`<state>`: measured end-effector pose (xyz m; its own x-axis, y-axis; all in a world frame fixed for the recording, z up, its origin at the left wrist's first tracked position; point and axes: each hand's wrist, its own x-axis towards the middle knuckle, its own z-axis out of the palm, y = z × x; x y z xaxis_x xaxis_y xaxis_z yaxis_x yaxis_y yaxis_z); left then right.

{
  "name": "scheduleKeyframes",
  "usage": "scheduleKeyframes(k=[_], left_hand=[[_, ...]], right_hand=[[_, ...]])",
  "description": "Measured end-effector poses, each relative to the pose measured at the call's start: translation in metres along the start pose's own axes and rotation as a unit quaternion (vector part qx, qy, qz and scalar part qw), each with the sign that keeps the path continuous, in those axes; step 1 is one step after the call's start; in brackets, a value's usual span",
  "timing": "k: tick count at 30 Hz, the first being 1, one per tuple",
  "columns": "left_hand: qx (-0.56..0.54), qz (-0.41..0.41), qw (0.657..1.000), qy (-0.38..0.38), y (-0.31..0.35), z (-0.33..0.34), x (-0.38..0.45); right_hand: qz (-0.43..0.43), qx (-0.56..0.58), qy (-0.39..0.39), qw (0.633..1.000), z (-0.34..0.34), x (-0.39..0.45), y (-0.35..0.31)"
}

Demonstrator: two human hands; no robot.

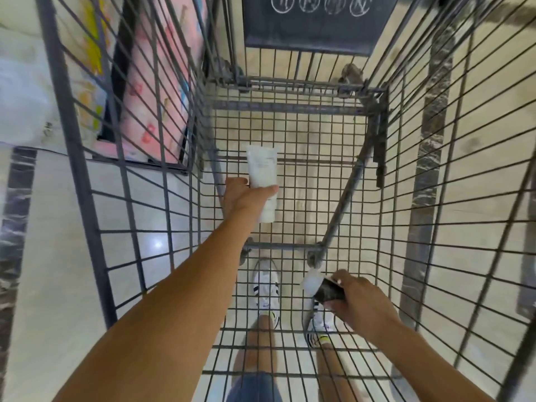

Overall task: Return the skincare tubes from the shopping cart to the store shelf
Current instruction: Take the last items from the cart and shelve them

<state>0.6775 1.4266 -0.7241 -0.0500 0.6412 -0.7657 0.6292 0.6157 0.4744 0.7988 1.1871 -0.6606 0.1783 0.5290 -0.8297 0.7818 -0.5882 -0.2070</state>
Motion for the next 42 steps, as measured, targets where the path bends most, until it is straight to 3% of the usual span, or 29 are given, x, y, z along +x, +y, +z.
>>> scheduleKeyframes(k=[3,6,11,18,24,29,35,38,42], left_hand=[[0.014,0.03,0.998,-0.052,-0.007,-0.004,0.0],[-0.027,0.024,0.996,-0.077,-0.008,-0.014,-0.006],[-0.025,0.059,0.994,-0.086,-0.005,-0.029,-0.039],[-0.047,0.09,0.991,-0.09,0.01,-0.061,-0.106],[-0.092,0.12,0.987,-0.054,0.027,-0.095,-0.192],[-0.139,0.16,0.977,-0.001,0.028,-0.129,-0.288],[-0.256,0.171,0.947,0.093,0.006,-0.183,-0.396],[-0.316,0.162,0.923,0.146,-0.017,-0.216,-0.449],[-0.348,0.154,0.895,0.234,-0.064,-0.259,-0.522]], right_hand=[[0.034,0.219,0.011,0.975,-0.005,0.007,0.001],[0.043,0.328,0.046,0.943,-0.016,0.012,-0.003],[0.047,0.349,0.044,0.935,-0.034,0.013,-0.01],[-0.017,0.382,0.082,0.921,-0.08,-0.022,-0.024],[-0.07,0.434,0.055,0.896,-0.137,-0.082,-0.038],[-0.122,0.48,-0.005,0.869,-0.183,-0.144,-0.049],[-0.192,0.59,-0.2,0.759,-0.222,-0.217,-0.084],[-0.247,0.59,-0.308,0.704,-0.225,-0.26,-0.115],[-0.319,0.541,-0.38,0.679,-0.206,-0.31,-0.161]])
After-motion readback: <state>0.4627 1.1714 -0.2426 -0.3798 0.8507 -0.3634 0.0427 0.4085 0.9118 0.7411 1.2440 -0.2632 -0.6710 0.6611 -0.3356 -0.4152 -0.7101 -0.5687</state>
